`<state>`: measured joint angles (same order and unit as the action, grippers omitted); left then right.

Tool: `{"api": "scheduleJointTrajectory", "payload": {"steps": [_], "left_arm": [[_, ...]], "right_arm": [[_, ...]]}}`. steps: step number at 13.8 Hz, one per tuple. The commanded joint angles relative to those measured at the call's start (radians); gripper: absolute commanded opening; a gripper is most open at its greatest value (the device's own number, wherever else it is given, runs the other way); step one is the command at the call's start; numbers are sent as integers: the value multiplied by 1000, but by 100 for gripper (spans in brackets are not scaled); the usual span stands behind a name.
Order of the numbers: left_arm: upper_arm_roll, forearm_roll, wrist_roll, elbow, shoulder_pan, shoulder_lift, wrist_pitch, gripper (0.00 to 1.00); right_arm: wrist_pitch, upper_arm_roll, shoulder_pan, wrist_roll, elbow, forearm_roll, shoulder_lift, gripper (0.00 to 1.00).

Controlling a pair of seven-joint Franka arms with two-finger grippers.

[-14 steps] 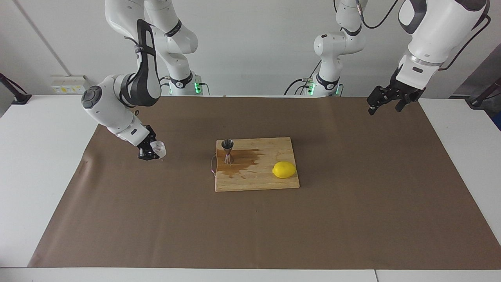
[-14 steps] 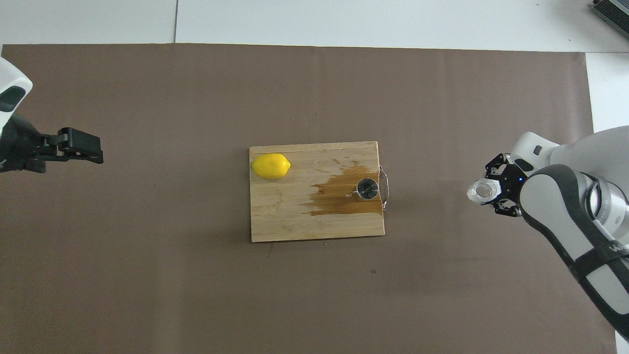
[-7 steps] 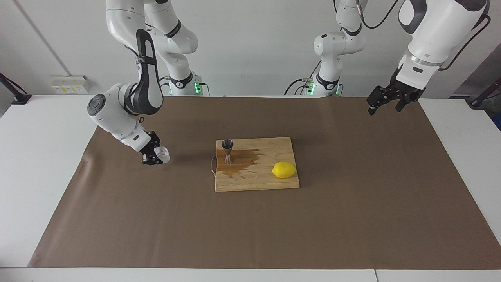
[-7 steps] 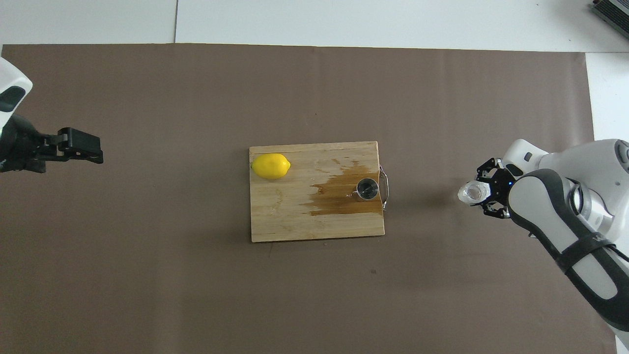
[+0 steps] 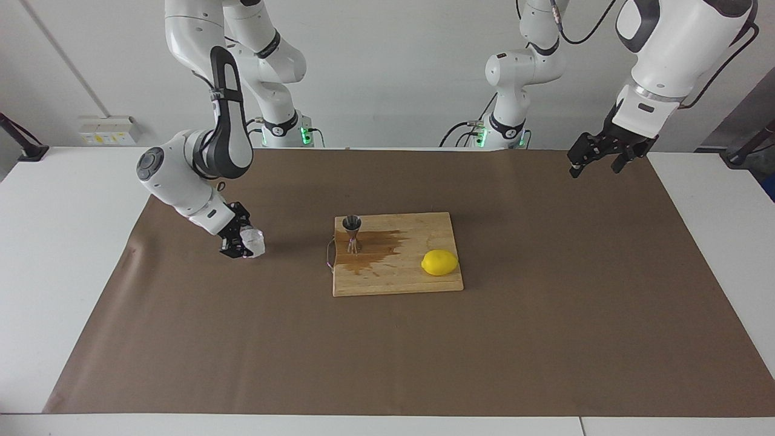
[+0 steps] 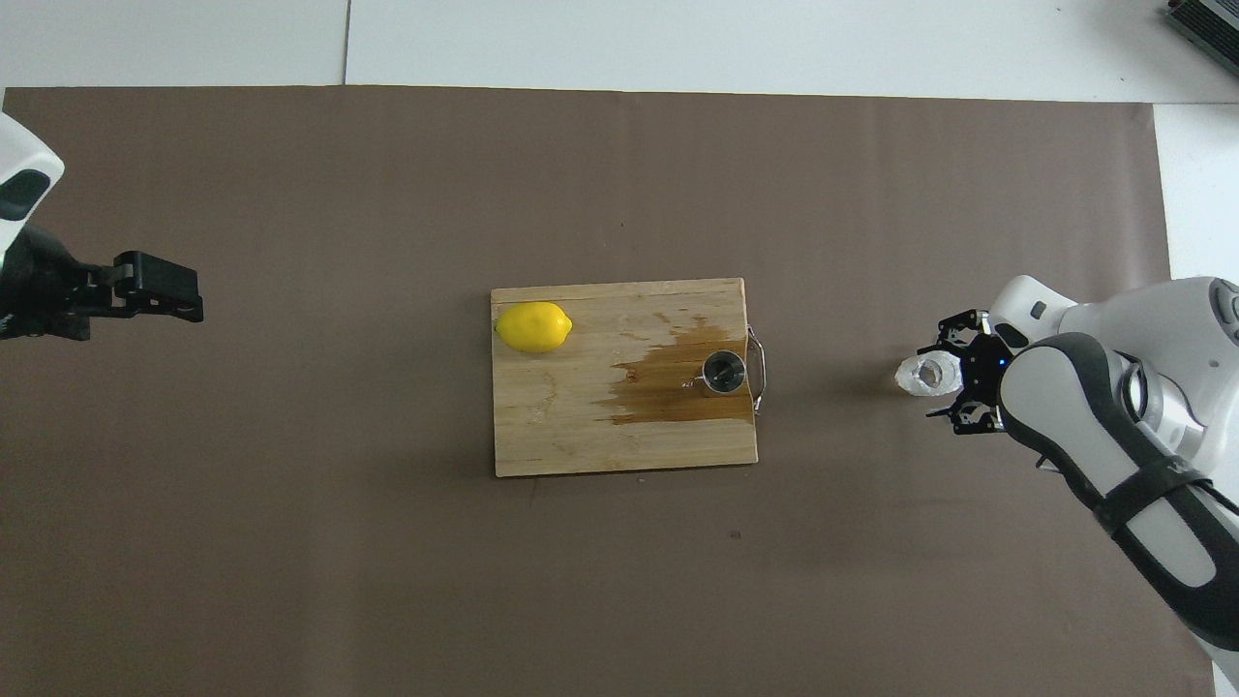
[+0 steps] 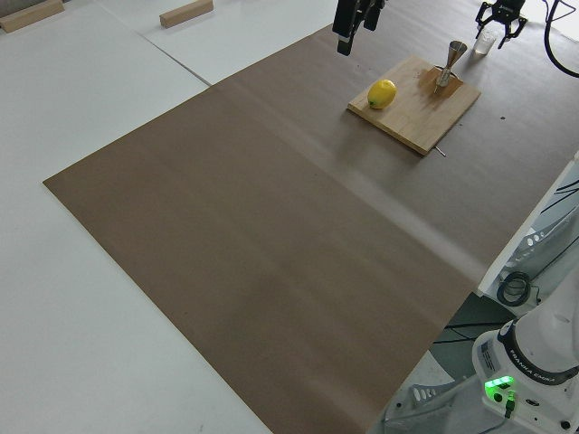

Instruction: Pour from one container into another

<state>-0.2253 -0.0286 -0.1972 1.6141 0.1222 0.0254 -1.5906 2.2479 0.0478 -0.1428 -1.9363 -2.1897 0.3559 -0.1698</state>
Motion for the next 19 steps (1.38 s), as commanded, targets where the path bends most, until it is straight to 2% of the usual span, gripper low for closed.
{"api": "scheduleJointTrajectory", "payload": {"steps": [1, 3, 6, 9, 13, 19], "left_arm": [[1, -14, 4, 29, 8, 31, 6, 100], [1, -14, 4, 29, 8, 31, 6, 100], [0, -14, 4, 29, 8, 30, 6, 100], [0, -14, 4, 29, 8, 31, 6, 100], [0, -14, 4, 29, 8, 30, 6, 100], [1, -14, 4, 29, 8, 31, 6, 100]], "right_arm": [[-4, 11, -12, -32, -2, 38, 18, 100], [-28, 11, -5, -6, 22, 38, 44, 100], [-129, 9, -3, 80, 140, 37, 59, 100], [-139, 9, -4, 205, 221, 29, 114, 100], [-185, 18, 8, 465, 347, -9, 128, 100], [-293, 20, 103, 968, 482, -236, 150, 100]]}}
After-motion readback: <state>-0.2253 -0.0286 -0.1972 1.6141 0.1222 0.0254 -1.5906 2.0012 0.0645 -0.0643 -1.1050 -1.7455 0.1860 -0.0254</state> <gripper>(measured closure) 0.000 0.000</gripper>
